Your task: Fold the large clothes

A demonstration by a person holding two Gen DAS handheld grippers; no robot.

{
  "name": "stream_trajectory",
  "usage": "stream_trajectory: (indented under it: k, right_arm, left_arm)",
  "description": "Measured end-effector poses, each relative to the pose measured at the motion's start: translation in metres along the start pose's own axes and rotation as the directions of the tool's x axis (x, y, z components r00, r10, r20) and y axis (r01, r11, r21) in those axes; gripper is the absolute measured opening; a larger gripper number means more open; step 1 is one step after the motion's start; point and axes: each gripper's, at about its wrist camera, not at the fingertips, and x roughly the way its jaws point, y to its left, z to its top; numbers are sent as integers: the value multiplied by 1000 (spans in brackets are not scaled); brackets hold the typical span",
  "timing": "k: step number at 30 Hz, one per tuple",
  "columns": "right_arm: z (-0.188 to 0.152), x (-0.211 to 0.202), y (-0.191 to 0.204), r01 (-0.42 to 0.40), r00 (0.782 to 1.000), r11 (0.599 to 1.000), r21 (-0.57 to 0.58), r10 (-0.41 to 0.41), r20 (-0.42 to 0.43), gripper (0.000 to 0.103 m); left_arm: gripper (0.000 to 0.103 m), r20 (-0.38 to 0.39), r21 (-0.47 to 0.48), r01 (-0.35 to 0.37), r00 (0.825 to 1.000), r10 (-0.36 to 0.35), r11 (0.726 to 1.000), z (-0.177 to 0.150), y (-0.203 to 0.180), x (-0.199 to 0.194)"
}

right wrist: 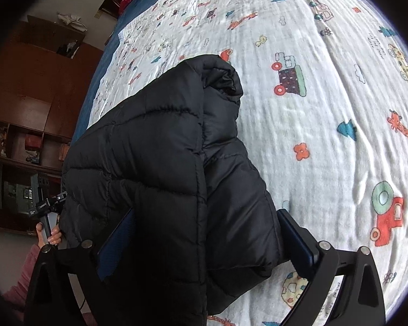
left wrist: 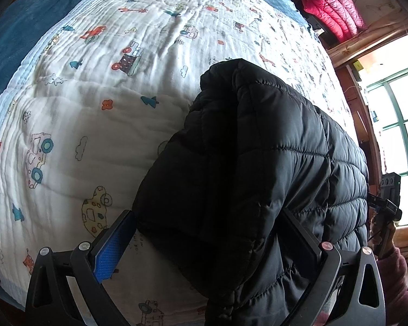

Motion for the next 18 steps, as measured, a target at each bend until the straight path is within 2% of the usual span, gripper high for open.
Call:
stream_trajectory:
  k: [1, 3, 7, 8, 11, 15, 18]
  right_arm:
    - [0, -3, 3, -2, 1000, 1000, -2, 2, 3, 87]
    - [-1, -7, 6, 7, 1000, 1000, -5, -7, -3, 78]
    - [1, -6, 6, 27, 1000, 1000, -9, -27, -16, 76]
    - [1, -5, 5, 25, 999, 1000, -5, -25, -21, 77]
    - [3, 0, -1, 18, 999, 1000, 16, -17, -32, 88]
    - [5, 5, -7, -2, 999, 999, 33, 3, -41, 96]
    - [6, 9, -12, -26, 998, 998, 54, 29, -47, 101]
  left_arm:
    - [103, 0, 3, 3, 1000, -3, 1000, 0, 1, 0]
    - [103, 0, 5, 12, 1000, -12, 1000, 2, 1, 1]
    - [103, 15, 11, 6, 1000, -6, 1000, 4, 3, -6]
    - [103, 15, 15, 2, 1000, -2, 1000, 4, 3, -7]
    - [103, -4, -1, 23, 1000, -23, 1000, 6, 8, -2]
    - [103, -22, -53, 105, 994, -106, 993, 10, 21, 7]
    - [103, -45, -129, 185, 980, -192, 974, 10, 34, 19]
